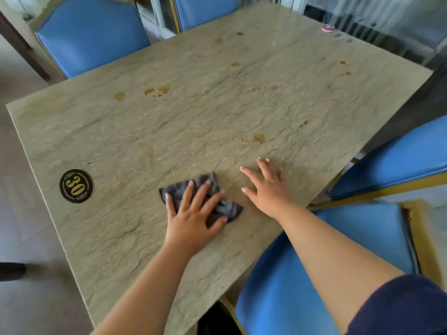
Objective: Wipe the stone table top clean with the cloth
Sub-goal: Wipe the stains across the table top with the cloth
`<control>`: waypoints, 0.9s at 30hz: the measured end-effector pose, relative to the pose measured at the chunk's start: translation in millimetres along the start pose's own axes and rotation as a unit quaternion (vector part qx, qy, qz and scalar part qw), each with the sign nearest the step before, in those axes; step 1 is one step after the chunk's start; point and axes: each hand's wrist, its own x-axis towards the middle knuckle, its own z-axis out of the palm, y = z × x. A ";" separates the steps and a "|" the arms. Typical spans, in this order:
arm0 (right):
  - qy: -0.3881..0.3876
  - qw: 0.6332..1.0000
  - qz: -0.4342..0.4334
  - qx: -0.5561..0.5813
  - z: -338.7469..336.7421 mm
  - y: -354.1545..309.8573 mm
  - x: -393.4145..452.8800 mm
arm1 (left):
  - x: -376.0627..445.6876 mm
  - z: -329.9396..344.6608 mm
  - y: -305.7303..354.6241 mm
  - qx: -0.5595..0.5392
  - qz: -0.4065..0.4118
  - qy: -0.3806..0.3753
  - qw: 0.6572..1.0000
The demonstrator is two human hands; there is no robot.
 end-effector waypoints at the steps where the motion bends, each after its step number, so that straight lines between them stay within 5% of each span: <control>1: -0.001 1.000 -0.014 0.001 -2.4 2.7 3.6 | 19.0 -5.0 -5.2 -0.011 -0.053 -0.007 0.999; 6: 0.000 0.996 -0.079 0.045 -14.6 16.8 18.7 | 86.3 -18.8 14.3 -0.048 -0.229 -0.045 0.971; 16: -0.093 0.985 -0.118 0.082 -40.2 30.8 32.5 | -13.3 19.3 108.0 -0.009 -0.082 0.009 0.997; 22: -0.103 0.972 -0.133 0.166 -44.8 46.1 38.2 | 57.7 3.1 105.1 -0.092 -0.205 -0.001 0.974; 27: -0.026 0.971 -0.142 0.192 -38.1 35.2 35.9 | 42.4 -1.2 93.9 -0.192 -0.244 0.153 0.938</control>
